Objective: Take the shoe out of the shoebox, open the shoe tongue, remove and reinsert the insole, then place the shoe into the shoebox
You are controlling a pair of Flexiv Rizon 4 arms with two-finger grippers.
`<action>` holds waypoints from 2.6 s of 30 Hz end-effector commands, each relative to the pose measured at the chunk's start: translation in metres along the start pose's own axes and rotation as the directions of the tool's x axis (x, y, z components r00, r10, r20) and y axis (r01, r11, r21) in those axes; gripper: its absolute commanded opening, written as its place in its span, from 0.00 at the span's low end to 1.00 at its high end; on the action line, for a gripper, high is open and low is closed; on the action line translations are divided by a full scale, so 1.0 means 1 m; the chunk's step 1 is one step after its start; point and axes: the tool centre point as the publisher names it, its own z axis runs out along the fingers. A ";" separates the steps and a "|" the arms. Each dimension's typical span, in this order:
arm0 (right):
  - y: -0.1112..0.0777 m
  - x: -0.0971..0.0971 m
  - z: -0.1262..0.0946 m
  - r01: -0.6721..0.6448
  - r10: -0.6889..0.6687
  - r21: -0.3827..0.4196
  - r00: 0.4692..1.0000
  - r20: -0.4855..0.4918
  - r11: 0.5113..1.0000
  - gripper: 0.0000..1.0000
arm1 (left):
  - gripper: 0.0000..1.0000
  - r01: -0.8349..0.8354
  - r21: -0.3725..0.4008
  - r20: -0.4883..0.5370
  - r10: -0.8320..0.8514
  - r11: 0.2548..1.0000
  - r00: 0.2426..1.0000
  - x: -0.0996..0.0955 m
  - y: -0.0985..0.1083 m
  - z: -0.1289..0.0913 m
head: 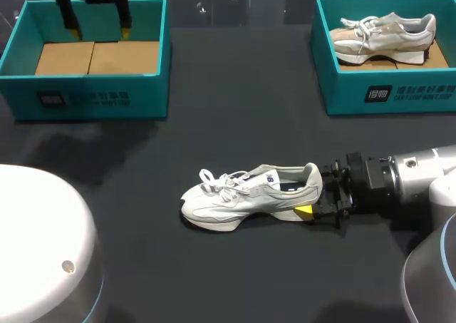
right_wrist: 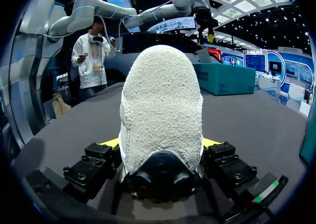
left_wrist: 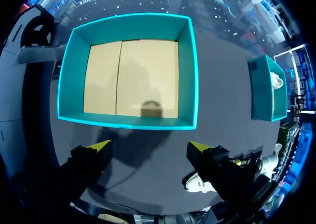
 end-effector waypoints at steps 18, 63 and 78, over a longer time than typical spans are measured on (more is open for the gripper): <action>0.000 0.001 0.004 -0.001 0.001 0.005 1.000 0.001 1.000 0.00 | 1.00 -0.127 0.081 0.026 0.125 0.989 0.992 0.098 0.087 -0.003; 0.000 0.001 0.004 -0.001 0.001 0.005 1.000 0.001 1.000 0.00 | 1.00 -0.012 -0.068 0.133 0.021 0.998 0.991 0.270 0.245 0.051; 0.000 0.001 0.004 -0.001 0.001 0.005 1.000 0.001 1.000 0.00 | 1.00 0.040 -0.136 0.231 -0.007 0.990 0.973 0.312 0.261 0.081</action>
